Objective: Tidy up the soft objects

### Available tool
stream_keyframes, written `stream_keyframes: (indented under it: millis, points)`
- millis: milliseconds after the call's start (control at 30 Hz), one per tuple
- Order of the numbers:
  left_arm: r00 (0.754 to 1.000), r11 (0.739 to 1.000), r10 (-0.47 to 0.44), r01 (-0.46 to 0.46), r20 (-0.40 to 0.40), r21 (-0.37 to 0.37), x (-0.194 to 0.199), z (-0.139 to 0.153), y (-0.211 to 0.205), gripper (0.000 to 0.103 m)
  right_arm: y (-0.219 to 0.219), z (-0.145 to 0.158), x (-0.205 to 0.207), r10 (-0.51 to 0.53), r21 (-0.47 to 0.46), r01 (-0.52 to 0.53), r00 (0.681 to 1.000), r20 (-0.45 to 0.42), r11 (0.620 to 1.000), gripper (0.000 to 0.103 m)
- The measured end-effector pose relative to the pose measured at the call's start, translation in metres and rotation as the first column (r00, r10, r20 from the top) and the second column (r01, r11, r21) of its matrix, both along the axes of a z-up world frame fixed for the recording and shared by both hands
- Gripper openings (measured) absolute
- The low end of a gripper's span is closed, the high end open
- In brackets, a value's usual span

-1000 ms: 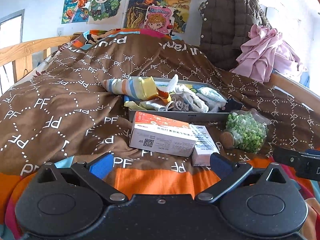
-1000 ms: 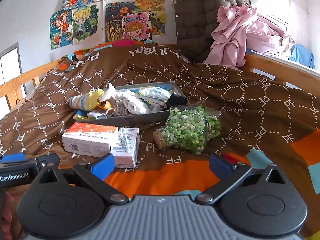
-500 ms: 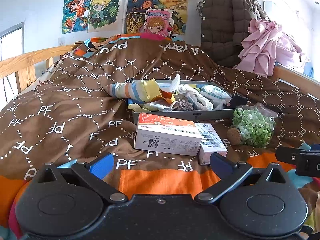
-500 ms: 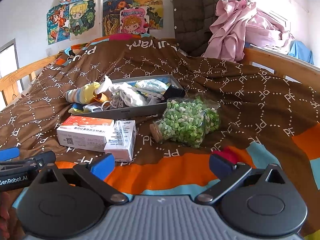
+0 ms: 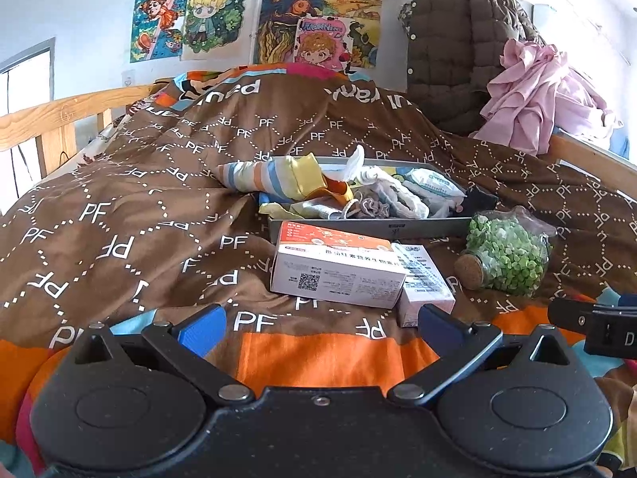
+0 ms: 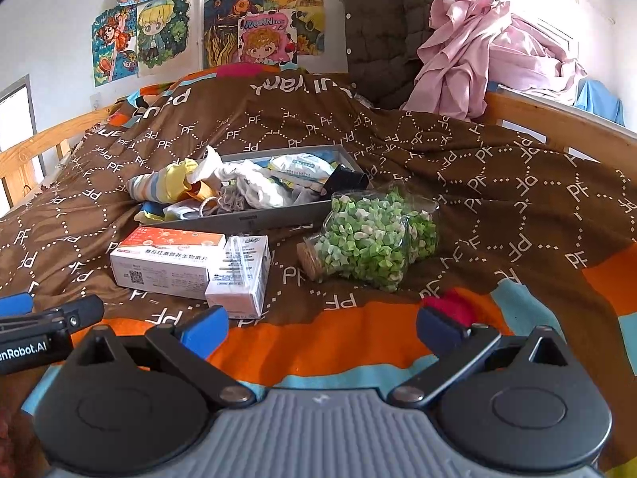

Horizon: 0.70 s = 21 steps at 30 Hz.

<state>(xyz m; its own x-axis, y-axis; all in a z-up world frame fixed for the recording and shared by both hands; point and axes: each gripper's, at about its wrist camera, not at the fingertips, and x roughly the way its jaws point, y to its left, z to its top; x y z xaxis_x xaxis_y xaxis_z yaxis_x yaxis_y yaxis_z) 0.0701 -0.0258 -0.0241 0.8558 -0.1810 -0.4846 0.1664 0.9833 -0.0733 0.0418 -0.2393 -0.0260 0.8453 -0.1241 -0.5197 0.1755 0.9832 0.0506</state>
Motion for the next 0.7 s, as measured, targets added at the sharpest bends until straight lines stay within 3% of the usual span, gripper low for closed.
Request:
stream_keyframes:
  millis: [700]
  points:
    - [1.0, 1.0, -0.015, 0.015, -0.005, 0.026, -0.0015, -0.0013, -0.0046, 0.102, 0.0013, -0.0017, 0.0006, 0.008, 0.002, -0.008, 1.0, -0.01, 1.0, 0.103]
